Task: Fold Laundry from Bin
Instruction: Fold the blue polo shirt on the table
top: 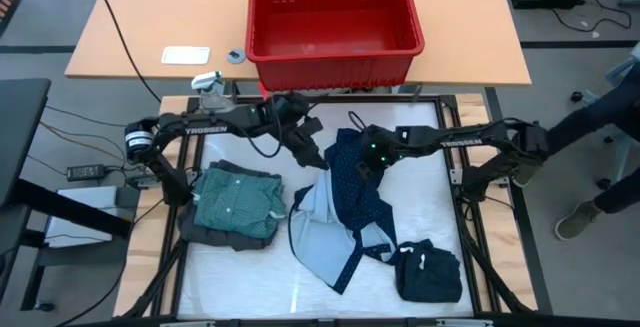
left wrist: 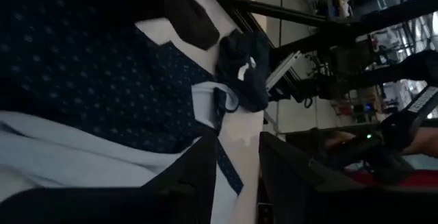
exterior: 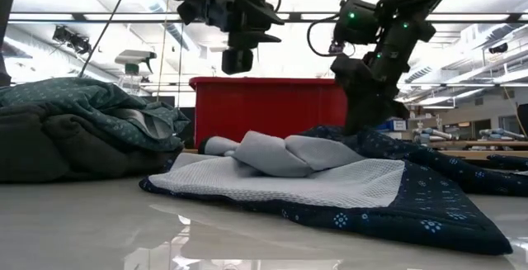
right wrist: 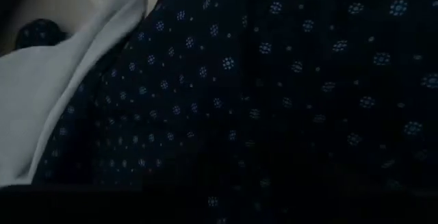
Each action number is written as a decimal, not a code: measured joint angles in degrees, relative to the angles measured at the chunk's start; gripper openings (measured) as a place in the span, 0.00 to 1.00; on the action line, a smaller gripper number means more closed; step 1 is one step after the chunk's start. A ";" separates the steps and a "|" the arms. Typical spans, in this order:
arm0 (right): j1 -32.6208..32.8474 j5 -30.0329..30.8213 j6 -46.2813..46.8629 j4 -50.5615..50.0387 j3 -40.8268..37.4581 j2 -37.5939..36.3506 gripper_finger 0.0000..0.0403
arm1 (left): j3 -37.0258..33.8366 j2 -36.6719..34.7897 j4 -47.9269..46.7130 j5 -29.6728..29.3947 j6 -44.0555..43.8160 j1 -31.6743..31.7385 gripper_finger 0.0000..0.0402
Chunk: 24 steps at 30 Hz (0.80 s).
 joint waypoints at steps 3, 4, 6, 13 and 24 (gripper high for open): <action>1.93 0.18 -1.21 -0.68 0.00 -1.23 0.18 | 0.00 -0.33 -1.06 -1.75 -3.91 -1.34 0.28; 2.92 -0.62 -1.71 -0.68 0.00 -2.23 0.09 | 0.00 -0.64 -1.86 -3.47 -4.51 -1.97 0.28; 5.28 -3.49 -2.09 -0.95 0.01 -4.85 0.04 | 0.00 -1.99 -3.82 -8.06 -5.37 -3.32 0.26; 21.10 -20.66 3.03 -4.50 -0.42 -11.02 0.02 | 0.00 -4.90 -12.71 -22.41 -8.17 -9.92 0.21; 32.98 -22.85 16.37 -6.73 -0.39 -15.54 0.19 | -0.04 6.06 -8.79 -31.13 -10.82 -14.03 0.21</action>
